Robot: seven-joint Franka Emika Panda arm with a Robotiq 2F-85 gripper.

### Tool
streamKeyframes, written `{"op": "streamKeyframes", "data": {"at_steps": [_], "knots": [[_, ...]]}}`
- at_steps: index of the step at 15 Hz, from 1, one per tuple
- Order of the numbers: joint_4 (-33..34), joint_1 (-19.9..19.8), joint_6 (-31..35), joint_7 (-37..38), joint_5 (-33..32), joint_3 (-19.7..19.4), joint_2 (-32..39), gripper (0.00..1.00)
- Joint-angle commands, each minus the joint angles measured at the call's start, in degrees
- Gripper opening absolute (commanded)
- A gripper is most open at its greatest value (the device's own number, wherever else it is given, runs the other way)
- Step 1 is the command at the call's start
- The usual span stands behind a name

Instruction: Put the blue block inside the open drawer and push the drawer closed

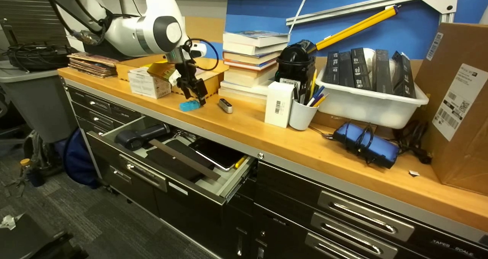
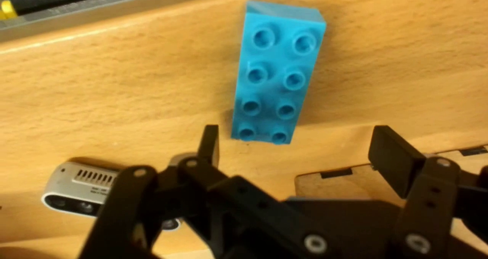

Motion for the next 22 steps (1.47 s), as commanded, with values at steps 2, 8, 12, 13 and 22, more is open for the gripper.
{"op": "streamKeyframes", "data": {"at_steps": [2,8,12,13,22], "knots": [[1.0,2.1,-4.2,4.9,-2.1,-2.1,-0.7,1.0],[0.7,2.6,-9.5,10.8,-4.9,-2.3,-2.0,0.51],[-0.6,2.0,-14.2,13.2,-6.0,-1.7,-3.9,0.19],[-1.3,1.7,-15.2,13.4,-6.0,-1.6,-4.5,0.13],[-16.3,-3.2,-18.7,13.7,-2.9,-0.3,-12.2,0.18]]}}
